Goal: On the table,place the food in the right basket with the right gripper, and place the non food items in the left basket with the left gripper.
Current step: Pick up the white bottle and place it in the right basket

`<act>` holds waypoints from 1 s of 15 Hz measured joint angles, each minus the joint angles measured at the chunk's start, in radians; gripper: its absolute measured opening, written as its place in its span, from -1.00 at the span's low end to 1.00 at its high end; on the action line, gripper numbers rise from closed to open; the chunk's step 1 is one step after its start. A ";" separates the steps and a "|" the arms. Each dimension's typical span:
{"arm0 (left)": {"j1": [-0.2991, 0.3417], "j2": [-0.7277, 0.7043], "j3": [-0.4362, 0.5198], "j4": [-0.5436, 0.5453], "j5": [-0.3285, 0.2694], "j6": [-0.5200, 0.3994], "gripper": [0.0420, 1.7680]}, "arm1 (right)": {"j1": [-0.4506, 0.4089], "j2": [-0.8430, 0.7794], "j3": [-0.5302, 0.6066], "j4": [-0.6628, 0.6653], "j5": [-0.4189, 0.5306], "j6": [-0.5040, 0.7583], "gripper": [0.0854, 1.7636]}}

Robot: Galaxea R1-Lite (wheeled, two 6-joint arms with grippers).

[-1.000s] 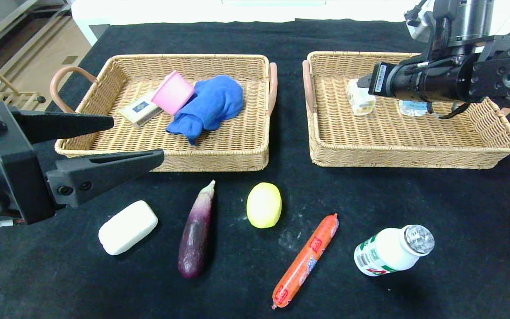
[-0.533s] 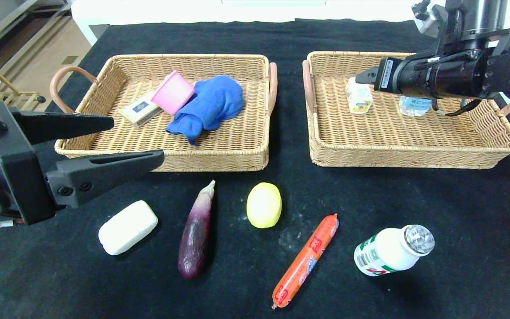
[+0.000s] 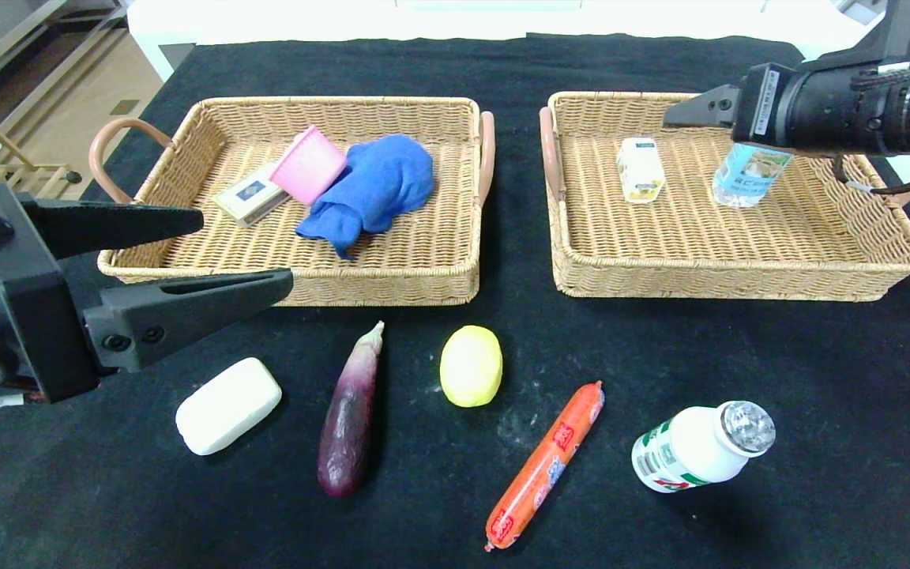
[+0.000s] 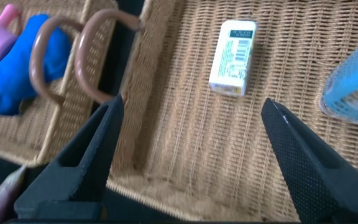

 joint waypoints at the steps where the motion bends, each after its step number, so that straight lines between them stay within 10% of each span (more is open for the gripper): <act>1: 0.000 -0.001 0.000 0.000 0.000 0.000 0.94 | -0.004 -0.034 0.040 -0.003 0.034 -0.018 0.85; 15: 0.003 -0.003 0.001 0.000 0.001 0.000 0.94 | -0.040 -0.449 0.611 -0.121 0.400 -0.267 0.92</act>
